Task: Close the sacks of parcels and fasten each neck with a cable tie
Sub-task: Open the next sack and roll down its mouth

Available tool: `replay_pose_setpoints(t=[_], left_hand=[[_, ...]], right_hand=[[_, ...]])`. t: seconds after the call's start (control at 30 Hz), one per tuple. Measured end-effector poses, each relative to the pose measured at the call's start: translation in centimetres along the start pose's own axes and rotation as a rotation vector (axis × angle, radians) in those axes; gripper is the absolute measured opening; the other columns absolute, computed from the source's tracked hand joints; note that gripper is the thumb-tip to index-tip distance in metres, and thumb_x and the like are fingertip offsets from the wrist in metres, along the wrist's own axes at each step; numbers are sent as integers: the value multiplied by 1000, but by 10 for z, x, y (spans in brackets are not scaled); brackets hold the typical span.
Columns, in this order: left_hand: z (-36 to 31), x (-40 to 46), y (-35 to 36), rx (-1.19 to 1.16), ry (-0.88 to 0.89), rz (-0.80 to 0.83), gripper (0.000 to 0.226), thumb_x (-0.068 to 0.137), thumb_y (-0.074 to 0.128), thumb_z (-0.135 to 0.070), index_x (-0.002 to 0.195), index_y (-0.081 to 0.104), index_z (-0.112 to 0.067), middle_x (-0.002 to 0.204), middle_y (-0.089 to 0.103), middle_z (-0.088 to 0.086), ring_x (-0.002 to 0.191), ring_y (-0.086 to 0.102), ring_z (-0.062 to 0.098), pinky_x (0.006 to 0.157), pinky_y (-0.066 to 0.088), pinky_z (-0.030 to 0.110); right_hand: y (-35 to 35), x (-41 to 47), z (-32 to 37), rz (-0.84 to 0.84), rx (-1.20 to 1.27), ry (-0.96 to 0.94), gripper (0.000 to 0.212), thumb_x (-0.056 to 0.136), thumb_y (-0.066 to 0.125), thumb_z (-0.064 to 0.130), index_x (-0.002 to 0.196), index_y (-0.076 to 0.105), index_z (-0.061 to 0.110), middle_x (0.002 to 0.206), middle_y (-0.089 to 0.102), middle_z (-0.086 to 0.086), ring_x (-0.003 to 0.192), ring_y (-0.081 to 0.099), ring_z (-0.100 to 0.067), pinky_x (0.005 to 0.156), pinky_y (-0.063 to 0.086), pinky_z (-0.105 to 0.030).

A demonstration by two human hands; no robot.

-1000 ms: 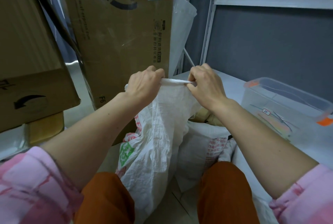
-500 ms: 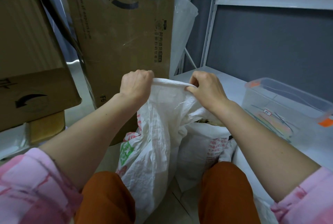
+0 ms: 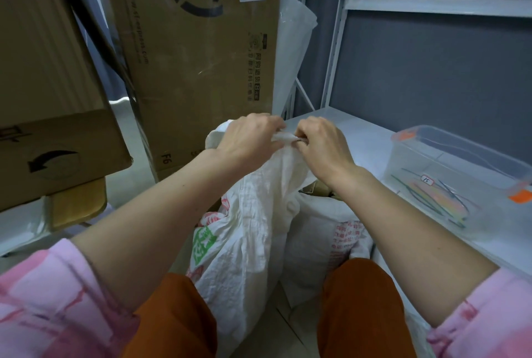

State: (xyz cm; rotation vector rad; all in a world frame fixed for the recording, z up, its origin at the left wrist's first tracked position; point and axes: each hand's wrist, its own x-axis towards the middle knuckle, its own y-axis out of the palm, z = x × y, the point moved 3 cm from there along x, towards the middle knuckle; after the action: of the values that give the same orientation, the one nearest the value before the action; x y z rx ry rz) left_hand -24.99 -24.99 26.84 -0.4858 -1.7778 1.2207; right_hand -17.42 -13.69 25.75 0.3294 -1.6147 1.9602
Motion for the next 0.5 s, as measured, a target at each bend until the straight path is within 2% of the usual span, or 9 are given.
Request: replay_pose_setpoints(t=[0.1, 0.2, 0.3, 0.4, 0.5], left_hand=[[3, 1, -3, 41, -39, -10, 19, 94, 53, -30, 107, 67, -23, 105, 66, 2, 93, 61, 25, 79, 51, 40], [15, -2, -4, 71, -133, -49, 18, 97, 48, -23, 107, 63, -17, 105, 64, 5, 92, 60, 27, 75, 47, 38], [21, -4, -1, 82, -187, 8, 15, 98, 46, -20, 107, 58, -15, 104, 63, 5, 90, 59, 27, 71, 41, 36], [19, -6, -2, 103, -189, 50, 14, 95, 48, -17, 107, 57, -16, 104, 64, 4, 88, 59, 24, 69, 41, 33], [7, -6, -9, 0, -106, 26, 26, 93, 56, -33, 115, 60, -20, 114, 64, -2, 100, 59, 21, 79, 48, 34]], right_hand=[[2, -1, -2, -1, 78, -15, 8, 86, 66, 16, 87, 61, 10, 86, 50, 2, 86, 48, -18, 70, 38, -29], [3, 1, -16, 60, 56, 63, 14, 84, 69, 17, 94, 61, 12, 95, 56, -1, 88, 48, -16, 74, 41, -29], [3, 0, -23, 26, 39, 92, 2, 86, 64, 13, 87, 62, 13, 91, 62, -3, 82, 51, -18, 69, 40, -28], [6, -4, -18, -61, 18, 39, 13, 87, 59, 5, 78, 53, 12, 85, 57, -5, 75, 47, -19, 63, 35, -28], [7, -6, -7, -166, 4, -87, 20, 81, 58, -5, 72, 47, 10, 78, 52, -10, 67, 41, -21, 57, 30, -31]])
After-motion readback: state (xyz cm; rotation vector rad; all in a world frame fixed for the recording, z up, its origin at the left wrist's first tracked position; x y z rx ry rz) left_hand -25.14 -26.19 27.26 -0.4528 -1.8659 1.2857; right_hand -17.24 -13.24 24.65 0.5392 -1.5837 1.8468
